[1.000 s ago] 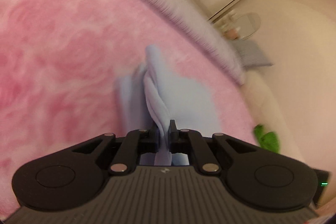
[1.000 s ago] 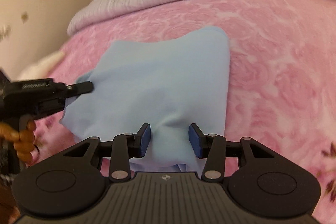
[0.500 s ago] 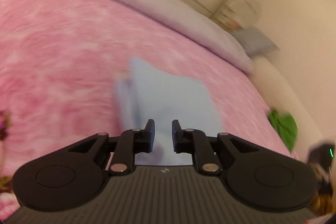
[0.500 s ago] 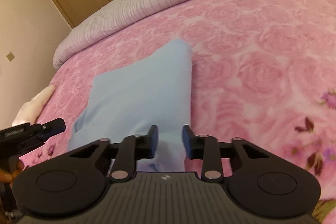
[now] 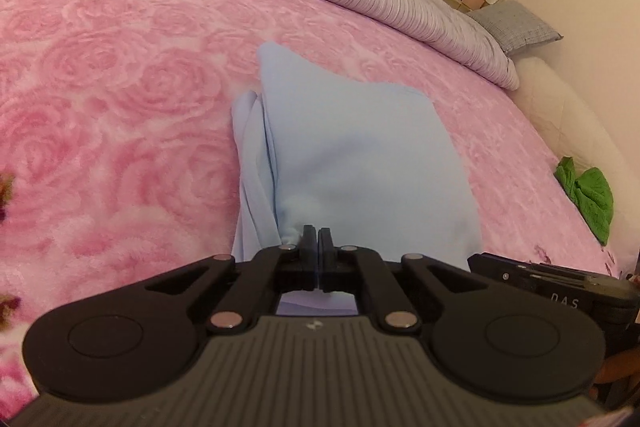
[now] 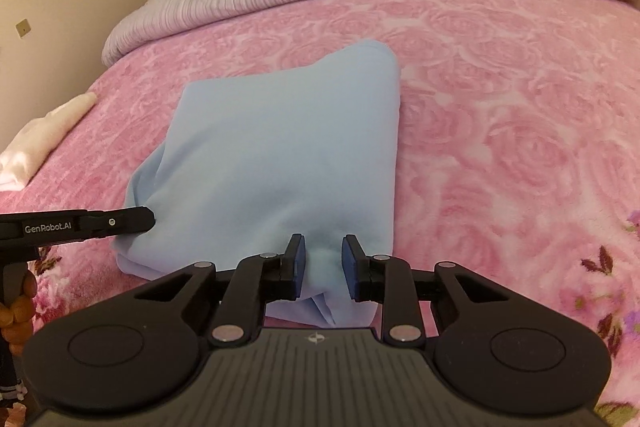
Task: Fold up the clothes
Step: 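Fold the lifted end over the sweatshirt with both tools and release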
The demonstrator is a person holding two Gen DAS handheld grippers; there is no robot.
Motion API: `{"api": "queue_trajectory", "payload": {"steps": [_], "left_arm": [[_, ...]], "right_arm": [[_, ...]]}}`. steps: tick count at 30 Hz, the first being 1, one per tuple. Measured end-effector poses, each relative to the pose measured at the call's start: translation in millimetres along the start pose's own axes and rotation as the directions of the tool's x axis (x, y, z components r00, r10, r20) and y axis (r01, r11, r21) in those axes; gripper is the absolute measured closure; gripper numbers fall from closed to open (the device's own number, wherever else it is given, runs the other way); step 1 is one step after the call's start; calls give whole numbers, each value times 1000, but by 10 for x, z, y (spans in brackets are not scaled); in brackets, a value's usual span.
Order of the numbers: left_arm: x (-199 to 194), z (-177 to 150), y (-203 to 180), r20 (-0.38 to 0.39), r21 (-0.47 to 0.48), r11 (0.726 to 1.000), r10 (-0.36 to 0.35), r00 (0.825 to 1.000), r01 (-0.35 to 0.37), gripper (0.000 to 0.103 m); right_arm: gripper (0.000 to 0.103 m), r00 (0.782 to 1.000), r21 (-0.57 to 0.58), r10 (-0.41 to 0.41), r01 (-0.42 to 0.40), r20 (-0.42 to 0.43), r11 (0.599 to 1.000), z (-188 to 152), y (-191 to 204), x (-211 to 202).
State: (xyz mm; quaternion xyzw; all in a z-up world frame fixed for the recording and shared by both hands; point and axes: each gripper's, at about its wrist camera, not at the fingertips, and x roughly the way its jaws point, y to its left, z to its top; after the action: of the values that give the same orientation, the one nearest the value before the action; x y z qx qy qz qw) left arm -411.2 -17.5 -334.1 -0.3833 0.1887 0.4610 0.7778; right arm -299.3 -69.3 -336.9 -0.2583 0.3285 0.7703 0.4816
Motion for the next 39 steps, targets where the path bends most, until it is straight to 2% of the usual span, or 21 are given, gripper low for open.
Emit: {"api": "queue_trajectory", "payload": {"steps": [7, 11, 15, 20, 23, 26, 28, 30, 34, 37, 39], "left_arm": [[-36, 44, -14, -7, -9, 1000, 5, 1000, -6, 101], [-135, 138, -51, 6, 7, 1000, -1, 1000, 1, 100], [-181, 330, -122, 28, 50, 999, 0, 1000, -2, 91], [46, 666, -235, 43, 98, 995, 0, 999, -4, 91], [293, 849, -220, 25, 116, 993, 21, 999, -24, 91], [670, 877, -99, -83, 159, 985, 84, 993, -70, 91], [843, 821, 1, -115, 168, 984, 82, 990, -62, 94], [828, 846, 53, -117, 153, 988, 57, 991, -38, 95], [670, 1027, 45, -67, 131, 991, 23, 998, -14, 95], [683, 1210, 11, -11, 146, 989, -7, 1000, 9, 94], [809, 1309, 19, -6, 151, 988, -10, 1000, 10, 94]], "right_arm": [[75, 1000, 3, 6, -6, -7, 1000, 31, -9, -23], [74, 999, 64, 32, -33, 16, 997, 166, -121, -132], [73, 997, 69, 12, -18, 81, 997, 400, -161, -176], [73, 998, 84, -36, 31, 60, 996, 713, -128, 91], [73, 999, 106, -29, 25, 40, 994, 828, -92, 278], [73, 997, 69, -68, 70, -26, 995, 795, -36, 514], [73, 994, 29, -95, 97, -61, 995, 742, -20, 659], [73, 992, 0, -106, 106, -74, 994, 772, 3, 656], [73, 996, 44, -88, 88, 15, 995, 988, -71, 469], [73, 993, 51, -87, 83, 79, 995, 1193, -150, 532], [73, 995, 61, -82, 79, 59, 995, 1216, -211, 706]]}}
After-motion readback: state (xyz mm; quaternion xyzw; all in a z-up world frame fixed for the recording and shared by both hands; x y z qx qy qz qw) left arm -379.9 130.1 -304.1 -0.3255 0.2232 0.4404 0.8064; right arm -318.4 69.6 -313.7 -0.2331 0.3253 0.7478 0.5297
